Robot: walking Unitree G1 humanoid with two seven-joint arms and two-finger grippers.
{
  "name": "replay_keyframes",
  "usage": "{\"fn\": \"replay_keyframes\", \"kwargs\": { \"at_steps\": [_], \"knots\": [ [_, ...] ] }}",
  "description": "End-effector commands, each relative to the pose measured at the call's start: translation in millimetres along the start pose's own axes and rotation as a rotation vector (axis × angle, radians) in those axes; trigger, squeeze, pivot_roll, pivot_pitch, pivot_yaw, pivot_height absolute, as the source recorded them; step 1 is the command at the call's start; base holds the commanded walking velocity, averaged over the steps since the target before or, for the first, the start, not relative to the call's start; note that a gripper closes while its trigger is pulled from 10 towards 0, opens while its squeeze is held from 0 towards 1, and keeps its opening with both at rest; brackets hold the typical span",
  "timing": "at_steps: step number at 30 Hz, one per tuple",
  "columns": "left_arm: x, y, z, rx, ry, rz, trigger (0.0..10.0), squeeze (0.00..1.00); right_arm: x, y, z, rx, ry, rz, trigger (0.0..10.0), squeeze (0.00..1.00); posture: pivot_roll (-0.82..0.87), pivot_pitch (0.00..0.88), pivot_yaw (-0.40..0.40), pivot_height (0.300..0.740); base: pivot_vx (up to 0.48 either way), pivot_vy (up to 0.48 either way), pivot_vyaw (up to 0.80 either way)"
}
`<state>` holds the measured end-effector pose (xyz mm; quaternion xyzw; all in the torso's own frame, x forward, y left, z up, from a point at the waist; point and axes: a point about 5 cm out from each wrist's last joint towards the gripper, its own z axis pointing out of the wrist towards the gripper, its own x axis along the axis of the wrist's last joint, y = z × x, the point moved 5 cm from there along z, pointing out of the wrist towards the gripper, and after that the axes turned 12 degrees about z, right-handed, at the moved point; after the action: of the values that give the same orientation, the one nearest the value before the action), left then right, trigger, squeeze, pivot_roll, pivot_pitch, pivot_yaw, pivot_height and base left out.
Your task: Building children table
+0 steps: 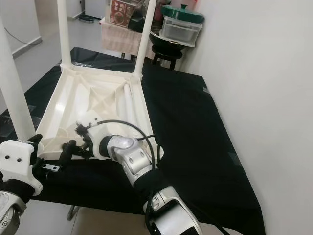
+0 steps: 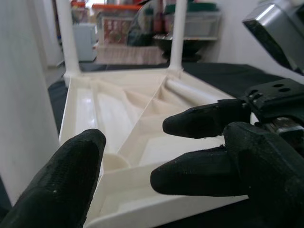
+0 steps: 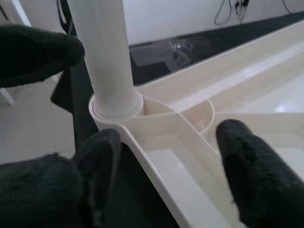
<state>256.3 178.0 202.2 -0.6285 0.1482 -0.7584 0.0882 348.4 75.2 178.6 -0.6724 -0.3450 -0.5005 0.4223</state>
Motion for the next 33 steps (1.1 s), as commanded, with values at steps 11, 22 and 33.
{"fn": "replay_keyframes", "kwargs": {
  "at_steps": [11,22,33],
  "knots": [
    [-15,11.4,3.7,-0.056,-0.048,0.003,10.0,0.00,54,105.4,-58.2,-0.509,0.235,0.160,10.0,0.00,0.16,0.000,-0.150,0.740,0.000,0.000,0.00],
    [-25,25.6,0.5,-0.140,-0.072,-0.012,10.0,0.00,61,167.2,-162.4,-0.702,0.271,0.191,10.0,0.00,0.13,0.000,-0.134,0.740,0.000,0.000,0.00],
    [-26,32.2,0.4,-0.210,-0.068,0.002,10.0,0.00,-14,151.3,-228.0,-0.503,-0.368,-0.207,10.0,0.00,0.12,0.000,-0.116,0.740,0.000,0.000,0.00]
  ]
}}
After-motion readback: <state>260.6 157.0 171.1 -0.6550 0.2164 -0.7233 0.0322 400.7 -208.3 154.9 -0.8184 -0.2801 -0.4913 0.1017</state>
